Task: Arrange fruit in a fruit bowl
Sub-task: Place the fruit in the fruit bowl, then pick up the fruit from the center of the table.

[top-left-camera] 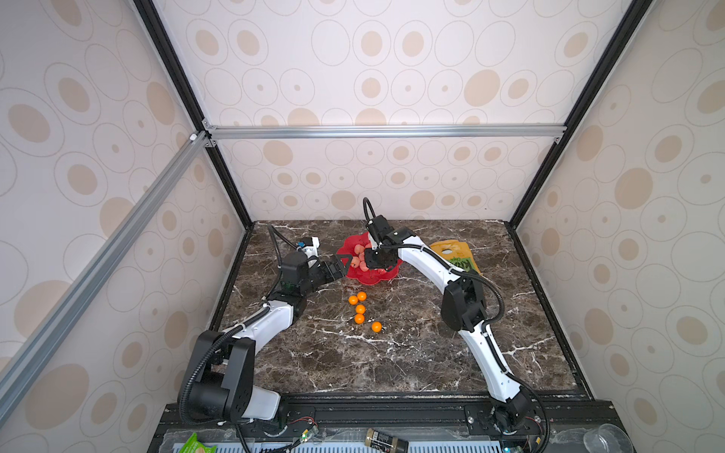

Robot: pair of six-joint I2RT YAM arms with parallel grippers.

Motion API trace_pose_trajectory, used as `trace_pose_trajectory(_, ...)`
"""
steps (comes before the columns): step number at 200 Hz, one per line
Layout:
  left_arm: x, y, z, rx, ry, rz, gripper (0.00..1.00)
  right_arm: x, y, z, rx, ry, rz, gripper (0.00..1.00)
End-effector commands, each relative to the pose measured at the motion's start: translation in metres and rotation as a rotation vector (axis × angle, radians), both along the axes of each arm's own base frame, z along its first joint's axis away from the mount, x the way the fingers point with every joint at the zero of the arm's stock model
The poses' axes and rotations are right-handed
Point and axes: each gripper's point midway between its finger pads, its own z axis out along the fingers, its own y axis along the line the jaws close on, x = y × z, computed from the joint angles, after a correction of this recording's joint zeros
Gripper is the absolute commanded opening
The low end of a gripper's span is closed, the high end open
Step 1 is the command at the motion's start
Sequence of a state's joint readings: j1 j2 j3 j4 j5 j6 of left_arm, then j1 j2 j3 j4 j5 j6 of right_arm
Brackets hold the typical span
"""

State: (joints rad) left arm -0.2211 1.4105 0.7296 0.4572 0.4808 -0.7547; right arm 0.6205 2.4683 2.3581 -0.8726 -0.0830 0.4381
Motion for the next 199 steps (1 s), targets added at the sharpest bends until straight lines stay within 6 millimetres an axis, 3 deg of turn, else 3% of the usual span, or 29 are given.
trace_pose_trajectory(1,-0.009,-0.002,0.004,0.016,-0.005,-0.01,0.98,-0.006,-0.005,0.027,0.017,-0.027,0.014,0.28)
trace_pose_trajectory(42,-0.025,0.001,0.005,0.047,-0.001,0.007,0.98,-0.028,-0.015,0.043,0.027,-0.061,0.041,0.29)
trace_pose_trajectory(75,-0.043,-0.002,0.001,0.075,0.013,-0.005,0.98,-0.06,-0.028,0.048,0.02,-0.085,0.071,0.29)
trace_pose_trajectory(147,-0.088,-0.019,-0.022,0.123,0.069,-0.047,0.98,-0.133,-0.051,0.028,-0.014,-0.062,0.11,0.31)
trace_pose_trajectory(199,-0.115,-0.032,-0.038,0.141,0.105,-0.072,0.98,-0.173,-0.05,0.013,-0.018,-0.012,0.115,0.35)
